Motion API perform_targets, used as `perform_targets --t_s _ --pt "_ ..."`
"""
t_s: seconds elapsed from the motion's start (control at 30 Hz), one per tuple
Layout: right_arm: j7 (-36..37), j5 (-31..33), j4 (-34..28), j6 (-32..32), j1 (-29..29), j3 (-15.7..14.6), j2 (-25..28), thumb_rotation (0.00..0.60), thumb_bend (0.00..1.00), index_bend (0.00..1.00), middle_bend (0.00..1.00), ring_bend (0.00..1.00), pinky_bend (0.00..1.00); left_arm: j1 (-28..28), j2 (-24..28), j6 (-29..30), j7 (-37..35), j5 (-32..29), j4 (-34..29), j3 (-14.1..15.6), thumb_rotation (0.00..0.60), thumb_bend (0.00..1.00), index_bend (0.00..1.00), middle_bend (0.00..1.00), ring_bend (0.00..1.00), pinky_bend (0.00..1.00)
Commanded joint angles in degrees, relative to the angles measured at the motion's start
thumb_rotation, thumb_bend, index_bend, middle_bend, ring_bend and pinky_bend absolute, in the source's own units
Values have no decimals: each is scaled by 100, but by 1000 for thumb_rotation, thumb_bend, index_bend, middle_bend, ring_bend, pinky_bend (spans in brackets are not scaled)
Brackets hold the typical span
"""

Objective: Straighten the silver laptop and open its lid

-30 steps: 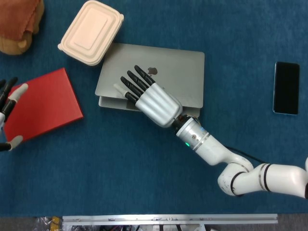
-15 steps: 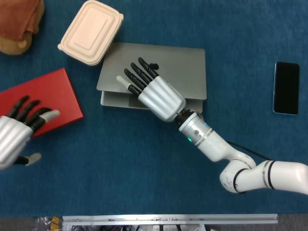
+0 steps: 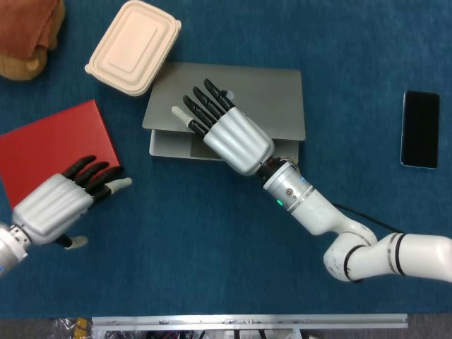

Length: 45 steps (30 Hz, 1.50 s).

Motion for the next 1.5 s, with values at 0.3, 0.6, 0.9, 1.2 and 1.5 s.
perform_targets --t_s 0.3,0.6,0.9,1.2,1.5 --pt "-161 115 -67 16 72 9 17 600 466 0 102 0 40 -534 -389 -483 -182 -7 51 -47 600 137 18 0 0 3" --pt "-322 107 -68 75 142 4 84 600 467 0 102 0 40 -892 -739 -872 -49 -153 97 -130 600 138 2 0 0 3" --pt "-253 225 -128 104 146 66 218 600 467 0 102 0 40 -1041 -926 -971 25 -345 202 -134 600 137 2 0 0 3" --pt "-344 307 -151 194 156 98 295 600 467 0 102 0 40 -1208 -1307 -960 -319 -458 664 -145 600 137 3 0 0 3" --pt "-482 401 -208 246 166 102 396 600 467 0 102 0 40 -1352 -1697 -750 -960 -329 1252 -21 600 137 7 0 0 2"
